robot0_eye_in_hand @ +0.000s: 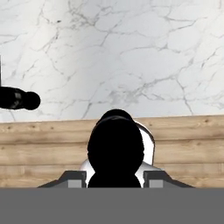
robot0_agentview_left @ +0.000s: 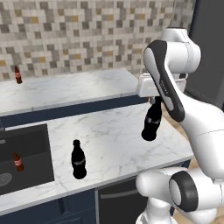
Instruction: Place the large bottle from the dining counter next to the other large bottle outside the sink, and place the small bottle from the dining counter next to the other small bottle inside the sink.
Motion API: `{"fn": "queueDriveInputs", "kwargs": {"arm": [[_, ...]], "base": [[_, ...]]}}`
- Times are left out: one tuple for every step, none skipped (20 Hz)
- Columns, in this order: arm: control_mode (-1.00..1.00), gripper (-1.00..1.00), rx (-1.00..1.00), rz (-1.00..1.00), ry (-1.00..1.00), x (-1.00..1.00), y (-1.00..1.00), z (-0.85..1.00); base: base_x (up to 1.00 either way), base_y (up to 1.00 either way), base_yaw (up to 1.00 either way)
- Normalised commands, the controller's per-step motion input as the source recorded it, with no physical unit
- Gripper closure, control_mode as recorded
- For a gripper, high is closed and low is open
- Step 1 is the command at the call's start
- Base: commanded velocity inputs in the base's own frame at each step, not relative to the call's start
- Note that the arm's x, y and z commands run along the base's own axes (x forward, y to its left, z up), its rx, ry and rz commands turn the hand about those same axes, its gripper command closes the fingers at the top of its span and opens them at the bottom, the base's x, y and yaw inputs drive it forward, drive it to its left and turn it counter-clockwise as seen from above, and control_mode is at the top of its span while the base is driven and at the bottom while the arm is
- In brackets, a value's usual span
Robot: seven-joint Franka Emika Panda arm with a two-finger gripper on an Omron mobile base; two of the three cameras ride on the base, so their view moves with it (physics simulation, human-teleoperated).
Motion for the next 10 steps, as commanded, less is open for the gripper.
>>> {"fn": "queueDriveInputs", "kwargs": {"arm": [[1.0,1.0,0.0,0.0,0.0,0.0,0.0,0.0],[1.0,1.0,0.0,0.0,0.0,0.0,0.0,0.0],[1.0,1.0,0.0,0.0,0.0,0.0,0.0,0.0],[1.0,1.0,0.0,0.0,0.0,0.0,0.0,0.0],[1.0,1.0,0.0,0.0,0.0,0.0,0.0,0.0],[1.0,1.0,0.0,0.0,0.0,0.0,0.0,0.0],[1.0,1.0,0.0,0.0,0.0,0.0,0.0,0.0],[1.0,1.0,0.0,0.0,0.0,0.0,0.0,0.0],[1.0,1.0,0.0,0.0,0.0,0.0,0.0,0.0],[1.0,1.0,0.0,0.0,0.0,0.0,0.0,0.0]], "base": [[0.0,0.0,0.01],[0.0,0.0,0.0],[0.0,0.0,0.0],[0.0,0.0,0.0],[0.0,0.0,0.0],[0.0,0.0,0.0],[0.0,0.0,0.0],[0.0,0.0,0.0],[0.0,0.0,0.0],[0.0,0.0,0.0]]}}
